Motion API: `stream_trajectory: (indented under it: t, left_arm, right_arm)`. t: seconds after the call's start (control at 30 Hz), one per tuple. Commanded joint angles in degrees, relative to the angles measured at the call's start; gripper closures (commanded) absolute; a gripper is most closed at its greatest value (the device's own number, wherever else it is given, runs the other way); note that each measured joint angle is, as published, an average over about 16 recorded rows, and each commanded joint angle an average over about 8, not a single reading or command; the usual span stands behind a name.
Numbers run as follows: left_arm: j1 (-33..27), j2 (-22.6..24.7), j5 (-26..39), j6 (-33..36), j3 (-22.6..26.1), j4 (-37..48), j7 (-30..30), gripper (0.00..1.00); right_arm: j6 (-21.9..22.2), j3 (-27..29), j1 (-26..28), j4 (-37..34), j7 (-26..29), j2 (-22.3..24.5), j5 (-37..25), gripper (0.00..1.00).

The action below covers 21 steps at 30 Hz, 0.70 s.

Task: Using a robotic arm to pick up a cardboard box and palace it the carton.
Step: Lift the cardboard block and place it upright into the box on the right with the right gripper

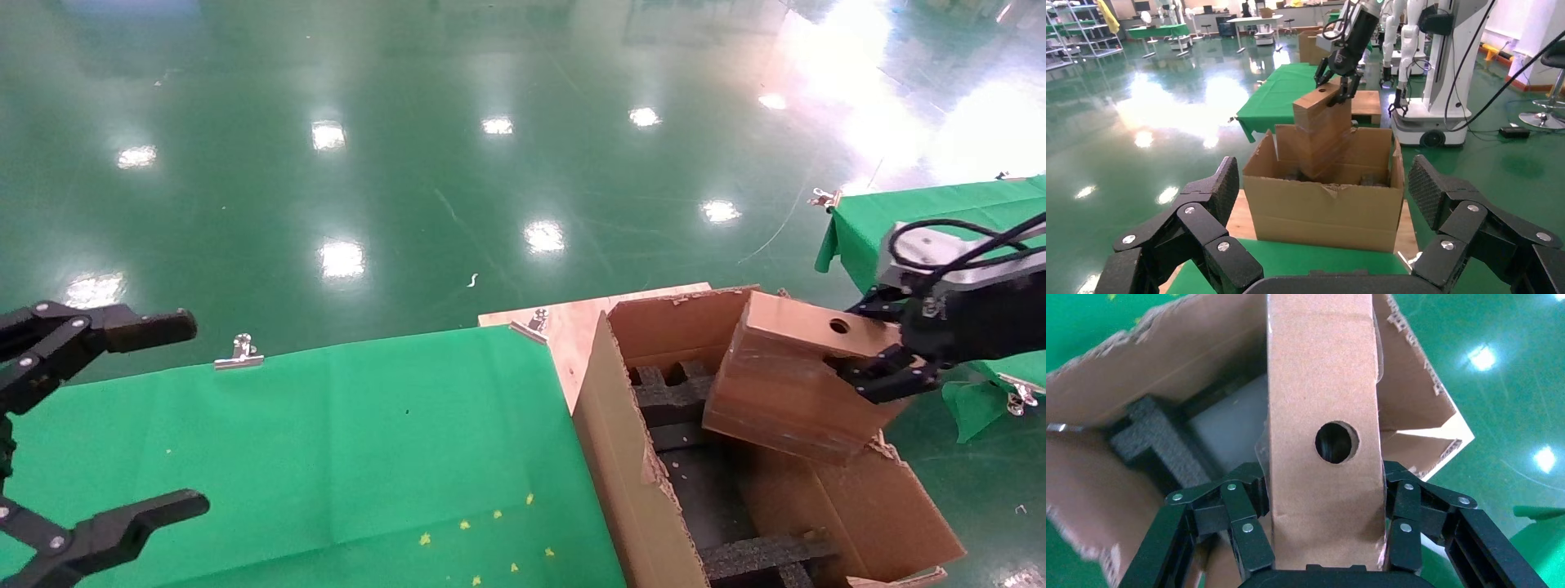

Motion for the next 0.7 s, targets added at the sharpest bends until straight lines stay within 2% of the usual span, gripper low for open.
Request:
stream_trajectory:
  t: [0.03,0.43,0.57,0.7]
  left_arm:
    - [0.0,0.0,0.0,0.0,0.0,0.0,0.0,0.0]
    - [0.01,0.0,-0.01,-0.02,0.01,0.01,0.01,0.0]
    - [0.01,0.0,-0.02,-0.02,0.01,0.02,0.01,0.0]
    - [0.01,0.0,-0.02,-0.02,0.01,0.02,0.01,0.0]
  right_arm:
    - [1.39,-0.1,-1.16,1.4,1.36,0.91,0.65,1.0]
    - [3.02,-0.27,-2.51,2.13,3.18,1.14,1.21,1.0]
    - [6.63,-0.72,-5.07,4.33,7.75,2.24,1.71,1.0]
    - [12.26,-1.52,-8.09,9.97,15.89,4.83,1.09,1.0]
